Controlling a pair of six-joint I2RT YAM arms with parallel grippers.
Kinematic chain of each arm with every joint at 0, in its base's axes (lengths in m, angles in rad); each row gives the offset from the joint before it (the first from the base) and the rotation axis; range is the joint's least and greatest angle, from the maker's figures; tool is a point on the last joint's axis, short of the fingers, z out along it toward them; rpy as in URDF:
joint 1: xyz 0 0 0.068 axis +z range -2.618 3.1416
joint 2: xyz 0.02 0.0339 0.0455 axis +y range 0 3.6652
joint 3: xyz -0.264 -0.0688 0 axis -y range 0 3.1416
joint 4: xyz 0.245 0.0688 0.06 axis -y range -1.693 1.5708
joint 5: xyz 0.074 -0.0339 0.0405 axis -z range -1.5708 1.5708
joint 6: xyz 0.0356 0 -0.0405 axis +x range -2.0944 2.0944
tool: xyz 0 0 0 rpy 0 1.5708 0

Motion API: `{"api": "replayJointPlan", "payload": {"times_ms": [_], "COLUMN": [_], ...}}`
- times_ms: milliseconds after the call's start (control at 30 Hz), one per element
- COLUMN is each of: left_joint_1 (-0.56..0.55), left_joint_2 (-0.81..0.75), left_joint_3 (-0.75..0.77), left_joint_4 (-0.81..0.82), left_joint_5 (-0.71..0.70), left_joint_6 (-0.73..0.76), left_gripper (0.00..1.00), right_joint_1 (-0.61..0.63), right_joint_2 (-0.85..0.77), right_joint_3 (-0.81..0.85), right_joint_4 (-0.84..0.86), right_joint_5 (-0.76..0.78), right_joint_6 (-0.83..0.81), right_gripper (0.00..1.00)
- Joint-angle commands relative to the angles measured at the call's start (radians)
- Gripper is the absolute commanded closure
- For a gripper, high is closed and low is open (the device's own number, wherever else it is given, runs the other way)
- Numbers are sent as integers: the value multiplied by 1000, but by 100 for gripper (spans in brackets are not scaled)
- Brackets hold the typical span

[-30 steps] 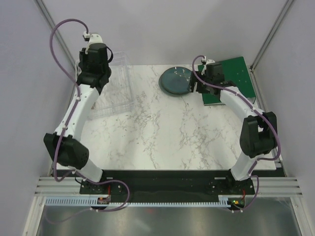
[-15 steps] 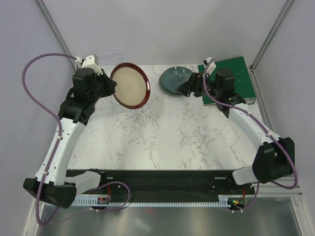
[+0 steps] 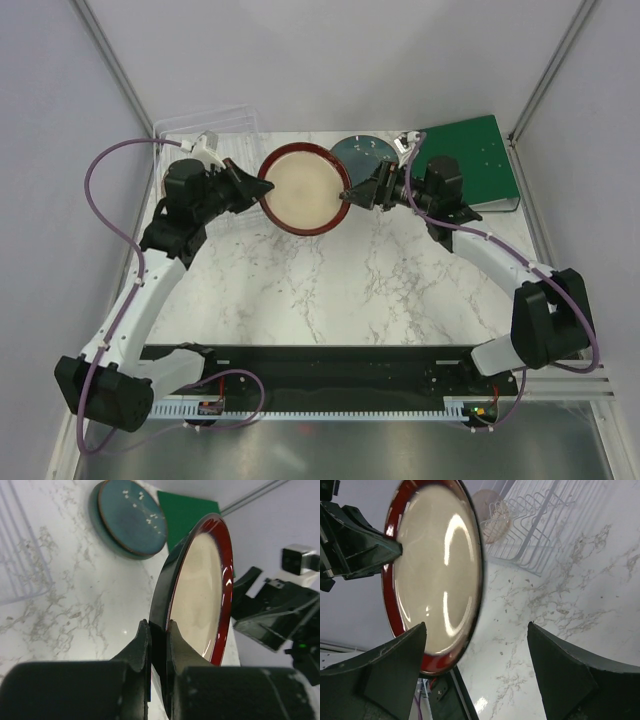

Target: Unload the plates from the dish rack

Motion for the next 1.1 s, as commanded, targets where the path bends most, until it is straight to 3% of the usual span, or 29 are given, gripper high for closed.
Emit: {"api": "replayJointPlan", "payload": {"times_ms": [0, 133, 233, 400, 433, 467, 633, 767, 833, 933, 1067], "left_joint_1": [3, 3, 3, 3, 3, 5, 3, 3, 3, 5, 6], "left_joint_2": [-81, -81, -84, -78, -77, -74, -63, -68, -75, -89, -135], "left_joint_3": [4, -16, -34, -65, -73, -74, -62, -25, 1, 21, 16], "left_joint_4": [302, 333, 347, 367, 368, 370, 315, 178, 93, 28, -3], "left_joint_5": [109, 128, 132, 142, 142, 143, 122, -7, -77, -242, -410], "left_joint_6": [-146, -167, -178, -192, -192, -192, -132, -14, 64, 147, 224], "left_gripper": [98, 98, 98, 98, 98, 98, 95, 54, 40, 23, 14], "right_joint_1": [19, 34, 37, 36, 37, 37, 34, 5, -35, -114, -205], "right_joint_2": [42, 65, 81, 119, 127, 127, 95, 73, 87, 134, 231], "right_joint_3": [-32, -38, -24, -7, -7, -9, 19, 121, 171, 249, 359], "right_joint_4": [165, 233, 277, 349, 369, 372, 210, 17, -87, -140, -174], "right_joint_5": [-53, -65, -88, -132, -134, -128, -44, 87, 160, 197, 210], "right_joint_6": [92, 127, 144, 195, 213, 215, 121, -29, -67, -71, -69], "right_gripper": [11, 17, 44, 74, 89, 98, 100, 100, 100, 100, 100]}}
